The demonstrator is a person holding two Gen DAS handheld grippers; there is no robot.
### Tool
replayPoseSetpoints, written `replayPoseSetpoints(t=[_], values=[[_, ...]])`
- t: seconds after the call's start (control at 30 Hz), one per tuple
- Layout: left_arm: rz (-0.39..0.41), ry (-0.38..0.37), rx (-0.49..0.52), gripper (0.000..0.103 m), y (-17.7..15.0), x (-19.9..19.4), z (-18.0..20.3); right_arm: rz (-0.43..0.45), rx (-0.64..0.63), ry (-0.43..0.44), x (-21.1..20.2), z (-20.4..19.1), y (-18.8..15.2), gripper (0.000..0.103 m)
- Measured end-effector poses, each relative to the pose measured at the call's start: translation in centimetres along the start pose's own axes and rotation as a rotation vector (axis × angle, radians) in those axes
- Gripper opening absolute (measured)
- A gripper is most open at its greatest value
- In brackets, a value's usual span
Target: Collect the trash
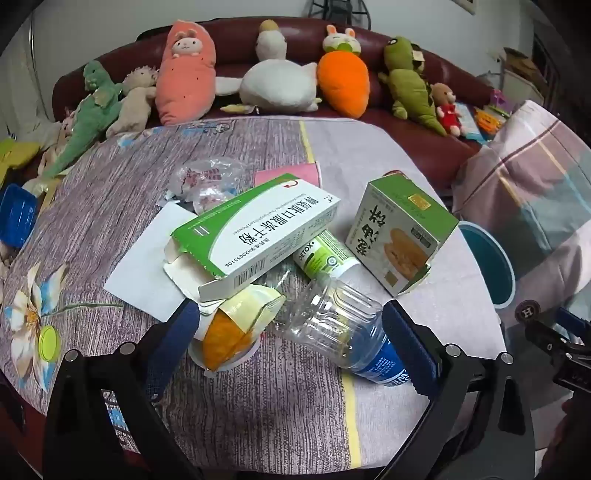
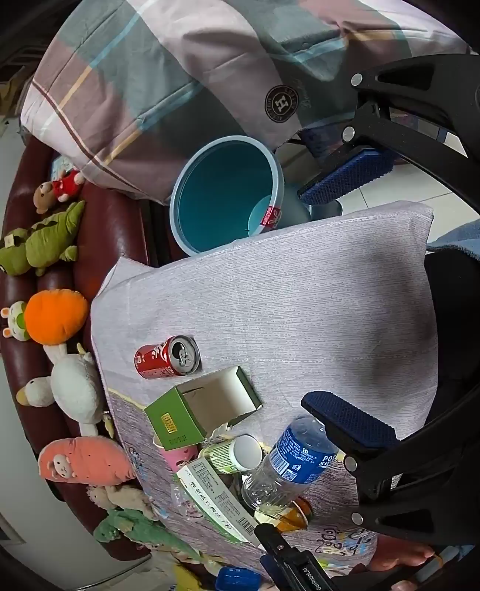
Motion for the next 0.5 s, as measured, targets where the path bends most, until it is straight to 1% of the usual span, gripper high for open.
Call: replayPoseSetpoints(t=[0.27, 0.3, 0.5], values=[[-0.007, 0.007, 0.003, 0.099, 0.32, 0.49, 0.02, 0.005, 0.0, 0.003, -0.08, -0.03, 0.19, 0.097], [-0.004, 0.0, -0.005, 0.099, -0.03, -0.01, -0.42, 0.005, 0.001, 0.002, -0.08, -0.03, 0.21, 0.097], [0.009, -0.003, -0.011, 0.099, 0.17, -0.21, -0.84, 0.005, 0.003, 0.0, -0.14, -0.01, 0.35, 0.097]])
Point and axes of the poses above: each gripper's, at about its wrist camera, not at the fingertips, and x roughly the way its jaws point, z to its right, y to its top, the point moved 10 cm from there along x, roughly the way its jaws point, and after that the axes turned 4 degrees about -z, right-handed, at the moved point
